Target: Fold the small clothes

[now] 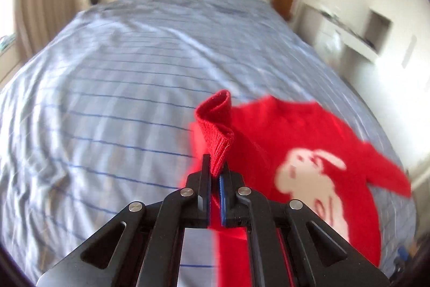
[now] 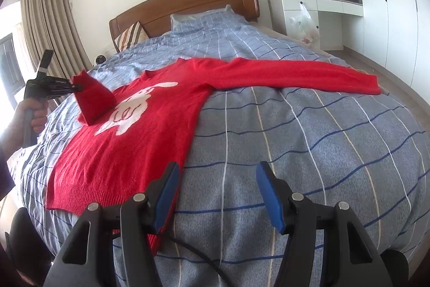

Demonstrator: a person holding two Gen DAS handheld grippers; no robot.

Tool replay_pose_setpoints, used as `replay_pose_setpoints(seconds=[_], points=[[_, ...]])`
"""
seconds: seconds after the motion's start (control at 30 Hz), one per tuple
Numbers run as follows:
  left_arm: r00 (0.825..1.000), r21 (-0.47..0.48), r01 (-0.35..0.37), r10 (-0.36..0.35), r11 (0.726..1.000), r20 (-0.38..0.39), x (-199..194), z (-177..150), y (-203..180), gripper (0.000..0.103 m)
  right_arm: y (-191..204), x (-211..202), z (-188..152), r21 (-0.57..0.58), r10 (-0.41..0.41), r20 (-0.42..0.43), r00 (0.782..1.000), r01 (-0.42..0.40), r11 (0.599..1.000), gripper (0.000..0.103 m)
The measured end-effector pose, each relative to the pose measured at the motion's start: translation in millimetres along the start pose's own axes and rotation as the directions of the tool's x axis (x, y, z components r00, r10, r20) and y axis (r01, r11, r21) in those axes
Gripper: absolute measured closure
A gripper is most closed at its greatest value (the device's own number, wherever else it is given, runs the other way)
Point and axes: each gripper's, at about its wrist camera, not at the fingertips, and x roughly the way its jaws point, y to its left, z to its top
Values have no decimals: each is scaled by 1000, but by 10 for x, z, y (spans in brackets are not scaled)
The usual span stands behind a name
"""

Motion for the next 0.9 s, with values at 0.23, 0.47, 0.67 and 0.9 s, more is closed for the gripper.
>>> replay_pose_setpoints(seconds=[0.23, 0.47, 0.67, 0.9], points=[[918, -308, -392, 389, 867, -74, -88, -325, 1658, 100, 39, 75, -11, -11, 6, -20, 1000, -6, 1000, 44], [905, -413, -426, 382, 805, -190, 182, -845, 2103, 100, 104, 158, -45, -41, -15, -44, 999, 13, 999, 44], [918, -472, -396, 347, 787, -191, 275, -989, 2239, 98, 79, 180, -57, -32, -33, -48, 998, 32, 999, 44], [949, -392, -298, 313, 871, -25, -316, -1059, 1858, 12, 25, 167, -47, -6, -40, -38, 999, 39, 999, 24]])
